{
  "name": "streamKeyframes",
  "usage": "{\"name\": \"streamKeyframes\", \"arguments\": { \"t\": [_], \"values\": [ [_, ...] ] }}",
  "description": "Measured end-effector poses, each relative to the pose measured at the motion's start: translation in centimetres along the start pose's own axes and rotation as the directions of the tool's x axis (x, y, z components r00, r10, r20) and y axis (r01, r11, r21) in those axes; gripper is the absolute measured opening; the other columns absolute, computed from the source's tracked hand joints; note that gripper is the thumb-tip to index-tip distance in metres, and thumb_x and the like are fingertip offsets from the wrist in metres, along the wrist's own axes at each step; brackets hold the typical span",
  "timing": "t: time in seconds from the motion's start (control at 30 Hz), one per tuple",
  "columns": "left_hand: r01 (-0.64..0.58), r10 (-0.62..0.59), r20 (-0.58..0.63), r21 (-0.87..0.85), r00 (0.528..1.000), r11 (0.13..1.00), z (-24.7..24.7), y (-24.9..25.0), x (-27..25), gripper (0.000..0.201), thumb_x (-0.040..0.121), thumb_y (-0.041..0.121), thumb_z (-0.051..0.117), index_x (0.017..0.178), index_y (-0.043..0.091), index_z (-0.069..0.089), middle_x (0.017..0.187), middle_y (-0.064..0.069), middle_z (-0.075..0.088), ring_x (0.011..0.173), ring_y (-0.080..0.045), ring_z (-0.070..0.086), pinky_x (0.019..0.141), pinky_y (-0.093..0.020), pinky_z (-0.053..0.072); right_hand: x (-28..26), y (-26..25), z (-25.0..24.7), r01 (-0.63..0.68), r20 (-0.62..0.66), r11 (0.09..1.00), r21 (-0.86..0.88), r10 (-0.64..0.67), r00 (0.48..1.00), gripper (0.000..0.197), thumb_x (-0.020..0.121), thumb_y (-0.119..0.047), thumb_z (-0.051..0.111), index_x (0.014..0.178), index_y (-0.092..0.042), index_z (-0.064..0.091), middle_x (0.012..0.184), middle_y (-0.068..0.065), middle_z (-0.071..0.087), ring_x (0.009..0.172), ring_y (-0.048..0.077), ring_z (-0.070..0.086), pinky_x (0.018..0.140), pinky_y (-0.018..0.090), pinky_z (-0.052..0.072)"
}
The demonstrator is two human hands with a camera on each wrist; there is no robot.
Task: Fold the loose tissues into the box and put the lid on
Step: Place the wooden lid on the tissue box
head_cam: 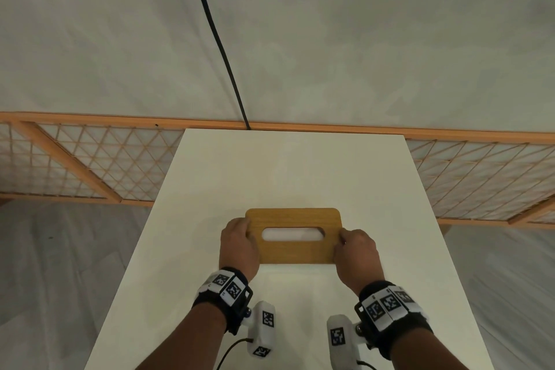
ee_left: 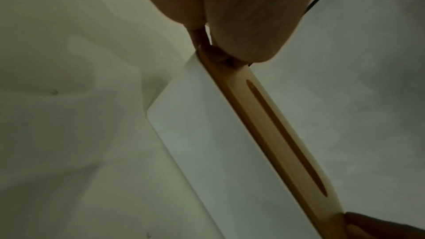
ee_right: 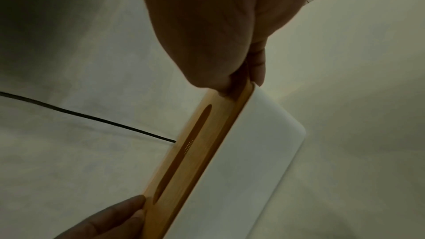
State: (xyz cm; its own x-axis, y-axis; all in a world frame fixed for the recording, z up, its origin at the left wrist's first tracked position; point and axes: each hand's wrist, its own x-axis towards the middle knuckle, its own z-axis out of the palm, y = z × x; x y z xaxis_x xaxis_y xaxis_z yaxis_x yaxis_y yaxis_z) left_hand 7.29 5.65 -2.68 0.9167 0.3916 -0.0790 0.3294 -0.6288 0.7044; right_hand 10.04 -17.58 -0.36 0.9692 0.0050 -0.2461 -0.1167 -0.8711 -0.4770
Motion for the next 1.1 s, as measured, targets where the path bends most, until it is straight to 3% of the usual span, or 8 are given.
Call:
{"name": "streamKeyframes", "arguments": {
  "t": [0.13, 0.2, 0.23, 0.3, 0.4, 0.53, 0.77, 1.1],
  "values": [
    [-0.044, 0.038, 0.062, 0.091, 0.997, 0.995, -0.3, 0.0, 0.0, 0.041, 0.101, 0.011, 0.046, 0.142, 0.007, 0.047, 0.147, -0.010, 0.043, 0.132, -0.024, 0.038, 0.106, -0.023, 0.028, 0.2, 0.0, -0.8, 0.033, 0.037, 0.999, -0.015, -0.032, 0.999, 0.012, 0.092, -0.007, 0.046, 0.087, -0.012, 0.056, 0.093, 0.004, 0.053, 0.082, 0.022, 0.054, 0.077, 0.032, 0.051],
    [-0.101, 0.080, 0.114, 0.195, 0.990, 0.976, -0.8, 0.5, 0.0, 0.050, 0.102, 0.025, 0.044, 0.149, 0.011, 0.035, 0.158, -0.007, 0.026, 0.141, -0.024, 0.026, 0.113, -0.032, 0.028, 0.5, 0.0, -1.2, 0.110, 0.040, 0.992, -0.053, -0.108, 0.993, 0.029, 0.096, -0.022, 0.051, 0.121, -0.007, 0.057, 0.118, 0.008, 0.055, 0.108, 0.029, 0.054, 0.096, 0.037, 0.048],
    [-0.152, 0.116, 0.153, 0.252, 0.981, 0.956, -0.9, 0.9, -0.1, 0.057, 0.102, 0.034, 0.042, 0.154, 0.014, 0.026, 0.163, -0.004, 0.015, 0.147, -0.023, 0.018, 0.118, -0.037, 0.024, 0.6, -0.1, -1.2, 0.158, 0.048, 0.983, -0.091, -0.154, 0.987, 0.049, 0.097, -0.034, 0.052, 0.140, -0.009, 0.046, 0.137, 0.011, 0.048, 0.124, 0.032, 0.047, 0.104, 0.040, 0.043],
    [-0.262, 0.177, 0.254, 0.359, 0.951, 0.896, -0.6, 1.7, -0.1, 0.068, 0.102, 0.045, 0.033, 0.159, 0.019, 0.006, 0.166, 0.001, -0.004, 0.153, -0.020, -0.002, 0.124, -0.042, 0.009, 0.9, -0.5, -0.9, 0.252, 0.106, 0.949, -0.187, -0.236, 0.966, 0.071, 0.098, -0.051, 0.043, 0.156, -0.017, 0.019, 0.162, 0.009, 0.020, 0.148, 0.033, 0.021, 0.117, 0.044, 0.030],
    [-0.338, 0.168, 0.364, 0.475, 0.916, 0.812, 0.3, 1.8, 0.1, 0.072, 0.100, 0.055, 0.017, 0.159, 0.020, -0.007, 0.166, 0.000, -0.016, 0.152, -0.018, -0.017, 0.124, -0.045, -0.003, 1.1, -0.7, 0.6, 0.347, 0.195, 0.894, -0.282, -0.300, 0.934, 0.076, 0.100, -0.060, 0.023, 0.159, -0.019, -0.001, 0.168, 0.003, -0.005, 0.154, 0.025, -0.006, 0.125, 0.043, 0.009],
    [-0.361, 0.154, 0.383, 0.555, 0.911, 0.750, 1.5, 0.9, -0.1, 0.086, 0.086, 0.062, -0.006, 0.158, 0.016, -0.007, 0.165, -0.003, -0.017, 0.152, -0.021, -0.016, 0.124, -0.045, -0.005, 1.1, -0.1, 2.3, 0.349, 0.173, 0.875, -0.337, -0.307, 0.936, 0.086, 0.091, -0.067, -0.001, 0.159, -0.016, -0.008, 0.168, 0.005, -0.011, 0.154, 0.022, -0.013, 0.126, 0.042, 0.003],
    [-0.390, 0.228, 0.341, 0.552, 0.912, 0.737, 2.0, 0.4, 0.0, 0.082, 0.094, 0.060, 0.009, 0.159, 0.010, 0.010, 0.167, -0.009, 0.003, 0.154, -0.027, 0.001, 0.124, -0.046, 0.010, 1.3, 0.4, 3.4, 0.342, 0.105, 0.887, -0.310, -0.325, 0.940, 0.083, 0.095, -0.067, 0.005, 0.160, -0.016, -0.006, 0.168, 0.004, -0.009, 0.154, 0.020, -0.014, 0.126, 0.038, 0.004],
    [-0.421, 0.254, 0.359, 0.535, 0.898, 0.733, 1.7, 0.3, 0.1, 0.082, 0.094, 0.060, 0.013, 0.158, 0.010, 0.014, 0.166, -0.013, 0.005, 0.154, -0.028, 0.001, 0.124, -0.044, 0.009, 0.4, 0.0, 3.5, 0.306, 0.099, 0.903, -0.301, -0.290, 0.952, 0.081, 0.098, -0.065, 0.009, 0.159, -0.016, -0.007, 0.167, 0.004, -0.013, 0.153, 0.022, -0.015, 0.123, 0.036, 0.000]
  ]
}}
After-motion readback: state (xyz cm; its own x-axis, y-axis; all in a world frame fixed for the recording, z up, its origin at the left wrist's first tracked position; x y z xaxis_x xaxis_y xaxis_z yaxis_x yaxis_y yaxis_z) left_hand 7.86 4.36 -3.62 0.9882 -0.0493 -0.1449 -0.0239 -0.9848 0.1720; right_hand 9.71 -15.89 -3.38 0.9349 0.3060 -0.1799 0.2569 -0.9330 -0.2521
